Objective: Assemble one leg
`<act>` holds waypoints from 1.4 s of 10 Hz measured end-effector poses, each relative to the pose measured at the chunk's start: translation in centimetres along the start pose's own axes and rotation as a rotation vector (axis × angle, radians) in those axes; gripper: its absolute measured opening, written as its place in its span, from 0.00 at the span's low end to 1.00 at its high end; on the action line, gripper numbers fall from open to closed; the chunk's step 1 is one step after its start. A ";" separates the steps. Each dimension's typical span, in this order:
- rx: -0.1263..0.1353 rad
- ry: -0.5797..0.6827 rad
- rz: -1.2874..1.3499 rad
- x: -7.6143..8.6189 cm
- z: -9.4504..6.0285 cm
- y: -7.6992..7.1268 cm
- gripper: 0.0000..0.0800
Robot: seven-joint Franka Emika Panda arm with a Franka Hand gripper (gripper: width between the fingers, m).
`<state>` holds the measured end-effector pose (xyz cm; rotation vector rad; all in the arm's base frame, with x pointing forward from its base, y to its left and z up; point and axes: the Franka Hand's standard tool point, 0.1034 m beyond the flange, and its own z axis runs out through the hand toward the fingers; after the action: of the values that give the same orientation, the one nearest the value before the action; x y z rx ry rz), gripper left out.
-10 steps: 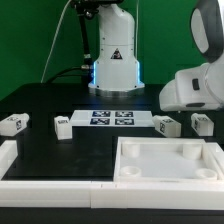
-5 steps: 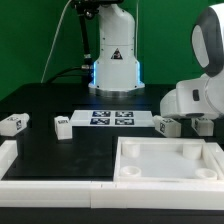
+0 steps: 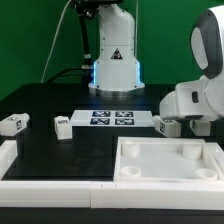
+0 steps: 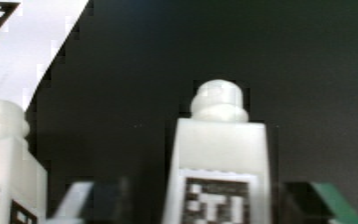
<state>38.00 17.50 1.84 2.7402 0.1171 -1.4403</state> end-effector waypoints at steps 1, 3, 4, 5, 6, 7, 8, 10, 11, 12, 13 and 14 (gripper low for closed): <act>0.000 -0.002 0.000 0.0 0.0 0.0 0.36; 0.000 -0.002 0.000 0.0 0.0 0.0 0.36; 0.000 -0.002 0.000 0.0 0.0 0.0 0.36; 0.000 -0.002 0.000 0.0 0.0 0.0 0.36; 0.000 -0.002 0.000 0.0 0.0 0.0 0.36; 0.000 -0.002 0.000 0.0 0.0 0.0 0.36; 0.000 -0.002 0.000 0.0 0.0 0.0 0.36; -0.005 -0.013 0.006 -1.2 -1.1 0.3 0.36; -0.010 -0.014 0.007 -2.4 -2.2 0.4 0.36; -0.013 -0.012 0.008 -3.3 -3.2 0.6 0.36; -0.015 -0.005 0.010 -4.1 -4.2 0.8 0.36; -0.016 0.007 0.010 -4.8 -5.2 0.9 0.36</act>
Offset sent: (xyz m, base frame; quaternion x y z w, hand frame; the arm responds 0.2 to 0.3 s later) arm 0.0000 0.0000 0.0000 0.0000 0.0000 0.0000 1.0000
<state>39.61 16.77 8.74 2.7295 0.1141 -1.4207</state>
